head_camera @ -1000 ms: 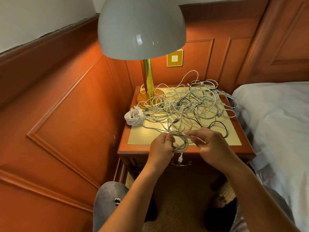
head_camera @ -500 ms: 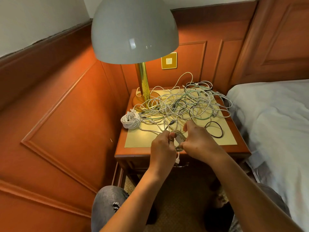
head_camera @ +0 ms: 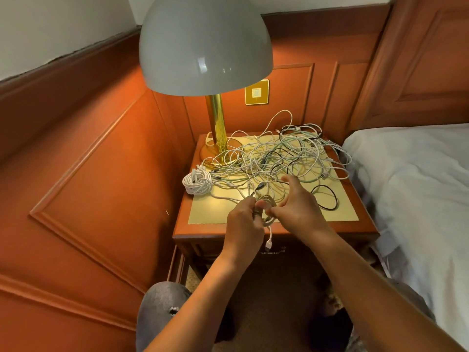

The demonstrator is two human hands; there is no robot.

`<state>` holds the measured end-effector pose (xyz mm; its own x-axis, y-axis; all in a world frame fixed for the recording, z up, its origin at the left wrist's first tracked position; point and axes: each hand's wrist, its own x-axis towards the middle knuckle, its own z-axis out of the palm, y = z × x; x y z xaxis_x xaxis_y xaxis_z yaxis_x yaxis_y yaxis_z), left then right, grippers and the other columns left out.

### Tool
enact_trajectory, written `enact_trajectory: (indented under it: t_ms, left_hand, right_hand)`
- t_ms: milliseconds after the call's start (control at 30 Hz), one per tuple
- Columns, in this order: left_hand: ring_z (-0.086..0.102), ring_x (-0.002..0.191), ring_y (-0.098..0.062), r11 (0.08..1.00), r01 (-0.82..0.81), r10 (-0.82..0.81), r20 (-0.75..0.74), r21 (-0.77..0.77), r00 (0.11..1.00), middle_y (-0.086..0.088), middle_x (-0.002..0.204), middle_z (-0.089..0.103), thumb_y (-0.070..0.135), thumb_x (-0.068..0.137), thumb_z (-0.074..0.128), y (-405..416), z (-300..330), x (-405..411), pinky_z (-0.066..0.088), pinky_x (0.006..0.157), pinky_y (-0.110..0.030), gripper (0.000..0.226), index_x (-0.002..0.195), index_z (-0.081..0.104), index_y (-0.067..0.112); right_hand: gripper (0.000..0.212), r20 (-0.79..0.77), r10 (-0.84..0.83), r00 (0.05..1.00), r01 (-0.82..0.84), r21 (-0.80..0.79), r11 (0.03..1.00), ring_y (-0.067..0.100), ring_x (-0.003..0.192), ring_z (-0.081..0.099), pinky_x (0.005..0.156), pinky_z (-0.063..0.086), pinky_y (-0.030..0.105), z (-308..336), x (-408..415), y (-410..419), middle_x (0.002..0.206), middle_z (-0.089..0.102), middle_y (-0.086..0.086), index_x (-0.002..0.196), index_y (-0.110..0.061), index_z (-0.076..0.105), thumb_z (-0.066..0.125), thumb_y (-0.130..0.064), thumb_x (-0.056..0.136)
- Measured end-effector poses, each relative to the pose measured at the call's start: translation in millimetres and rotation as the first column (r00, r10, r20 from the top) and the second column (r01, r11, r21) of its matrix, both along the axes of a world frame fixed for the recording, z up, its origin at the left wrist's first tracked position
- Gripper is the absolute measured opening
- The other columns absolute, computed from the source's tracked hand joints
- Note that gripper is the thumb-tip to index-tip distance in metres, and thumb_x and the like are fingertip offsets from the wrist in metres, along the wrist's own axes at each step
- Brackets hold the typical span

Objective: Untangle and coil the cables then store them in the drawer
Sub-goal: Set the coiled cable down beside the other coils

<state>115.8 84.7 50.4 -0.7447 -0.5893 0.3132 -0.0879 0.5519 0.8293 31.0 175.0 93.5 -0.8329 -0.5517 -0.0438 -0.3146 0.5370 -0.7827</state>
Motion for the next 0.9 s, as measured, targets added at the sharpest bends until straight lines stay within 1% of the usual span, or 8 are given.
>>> enact_trajectory:
  t_ms: [67, 133, 267, 333, 433, 533, 767, 900]
  left_hand:
    - [0.05, 0.055, 0.005, 0.997, 0.016, -0.019, 0.034, 0.075, 0.999, 0.013, 0.066, 0.051, 0.005, 0.099, 0.047, -2, 3, -2, 0.035, 0.05, -0.01, 0.025, 0.081, 0.055, 0.021]
    - [0.051, 0.049, -0.001, 0.972, 0.028, -0.038, 0.037, 0.234, 0.999, 0.007, 0.065, 0.054, 0.013, 0.102, 0.044, -6, 0, 0, 0.038, 0.048, -0.017, 0.025, 0.081, 0.058, 0.02]
    - [0.052, 0.047, -0.012, 0.845, 0.08, -0.101, 0.011, 0.529, 0.995, -0.003, 0.071, 0.054, 0.022, 0.105, 0.039, -21, -7, 8, 0.037, 0.042, -0.021, 0.029, 0.083, 0.058, 0.019]
    - [0.053, 0.047, -0.012, 0.782, 0.054, -0.089, 0.026, 0.621, 0.996, -0.009, 0.078, 0.053, 0.023, 0.105, 0.038, -35, -11, 12, 0.037, 0.041, -0.021, 0.029, 0.085, 0.056, 0.013]
    - [0.054, 0.049, -0.014, 0.636, -0.019, -0.044, 0.061, 0.771, 0.997, -0.012, 0.084, 0.053, 0.021, 0.104, 0.041, -64, -15, 18, 0.039, 0.04, -0.019, 0.026, 0.089, 0.056, 0.007]
    - [0.057, 0.051, -0.015, 0.553, -0.061, -0.023, 0.088, 0.831, 0.996, -0.011, 0.08, 0.058, 0.025, 0.103, 0.044, -91, -17, 27, 0.044, 0.044, -0.018, 0.026, 0.092, 0.056, 0.005]
    - [0.062, 0.073, -0.022, 0.375, -0.193, 0.081, 0.175, 0.907, 0.981, -0.01, 0.089, 0.065, 0.023, 0.104, 0.038, -142, -34, 34, 0.056, 0.054, -0.025, 0.031, 0.106, 0.062, 0.003]
    - [0.061, 0.069, -0.019, 0.362, -0.269, 0.201, 0.206, 0.893, 0.957, -0.006, 0.074, 0.067, 0.008, 0.1, 0.044, -164, -46, 30, 0.054, 0.063, -0.026, 0.025, 0.086, 0.064, 0.004]
  right_hand:
    - [0.086, -0.137, -0.059, 0.989, 0.042, -0.122, 0.992, 0.012, 0.073, 0.055, 0.057, 0.038, 0.01, -16, 6, -3, 0.087, 0.058, 0.0, 0.149, -0.023, 0.026, 0.078, -0.015, 0.081]
    - [0.091, -0.195, -0.088, 0.977, 0.052, -0.182, 0.982, 0.011, 0.091, 0.048, 0.063, 0.031, 0.007, -29, 7, -8, 0.104, 0.047, -0.003, 0.151, -0.024, 0.022, 0.079, -0.019, 0.08]
    - [0.054, 0.172, -0.036, 0.984, 0.078, -0.246, 0.966, 0.017, 0.09, 0.059, 0.067, 0.046, 0.022, -43, 1, -24, 0.1, 0.06, 0.001, 0.126, -0.019, 0.053, 0.079, -0.03, 0.08]
    - [0.033, 0.343, 0.028, 0.939, 0.083, -0.305, 0.949, 0.02, 0.079, 0.062, 0.064, 0.047, 0.03, -50, 0, -35, 0.089, 0.065, 0.005, 0.103, -0.015, 0.061, 0.079, -0.029, 0.079]
    - [0.009, 0.548, 0.184, 0.816, 0.097, -0.444, 0.891, 0.016, 0.068, 0.054, 0.057, 0.043, 0.027, -55, 3, -52, 0.085, 0.062, 0.012, 0.094, -0.007, 0.063, 0.069, -0.011, 0.088]
    - [0.014, 0.635, 0.273, 0.723, 0.109, -0.494, 0.863, 0.015, 0.07, 0.057, 0.064, 0.046, 0.027, -61, 6, -70, 0.085, 0.064, 0.01, 0.095, -0.002, 0.065, 0.055, 0.008, 0.091]
    - [0.019, 0.545, 0.134, 0.828, 0.097, -0.373, 0.923, 0.019, 0.077, 0.058, 0.062, 0.046, 0.029, -95, 9, -130, 0.089, 0.064, 0.01, 0.094, -0.011, 0.063, 0.06, 0.007, 0.086]
    - [0.016, 0.564, 0.101, 0.82, 0.143, -0.372, 0.917, 0.019, 0.069, 0.057, 0.059, 0.048, 0.027, -111, 12, -163, 0.082, 0.061, 0.01, 0.096, -0.002, 0.06, 0.059, 0.01, 0.086]
